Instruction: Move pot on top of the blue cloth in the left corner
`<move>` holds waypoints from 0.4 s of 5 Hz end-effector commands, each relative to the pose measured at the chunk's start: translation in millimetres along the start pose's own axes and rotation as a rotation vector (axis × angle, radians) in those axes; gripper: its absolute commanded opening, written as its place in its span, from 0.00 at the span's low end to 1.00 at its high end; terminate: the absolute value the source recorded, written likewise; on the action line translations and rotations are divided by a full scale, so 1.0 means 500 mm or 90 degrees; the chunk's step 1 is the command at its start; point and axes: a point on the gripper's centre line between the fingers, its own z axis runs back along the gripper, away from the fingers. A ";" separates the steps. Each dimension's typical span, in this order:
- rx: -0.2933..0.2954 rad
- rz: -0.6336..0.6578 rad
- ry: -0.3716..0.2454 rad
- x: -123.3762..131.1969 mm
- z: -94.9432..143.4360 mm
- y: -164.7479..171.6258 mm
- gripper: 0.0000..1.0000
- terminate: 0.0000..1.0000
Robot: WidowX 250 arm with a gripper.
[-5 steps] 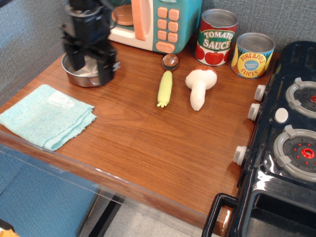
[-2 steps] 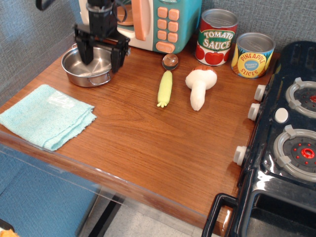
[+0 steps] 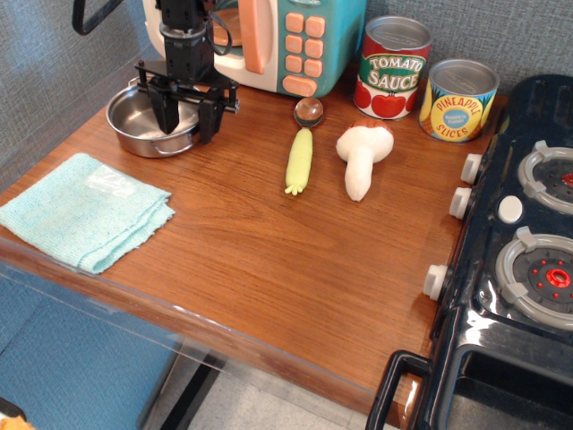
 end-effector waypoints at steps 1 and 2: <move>0.006 0.006 -0.060 0.009 0.060 0.019 0.00 0.00; 0.018 -0.005 -0.094 0.015 0.094 0.021 0.00 0.00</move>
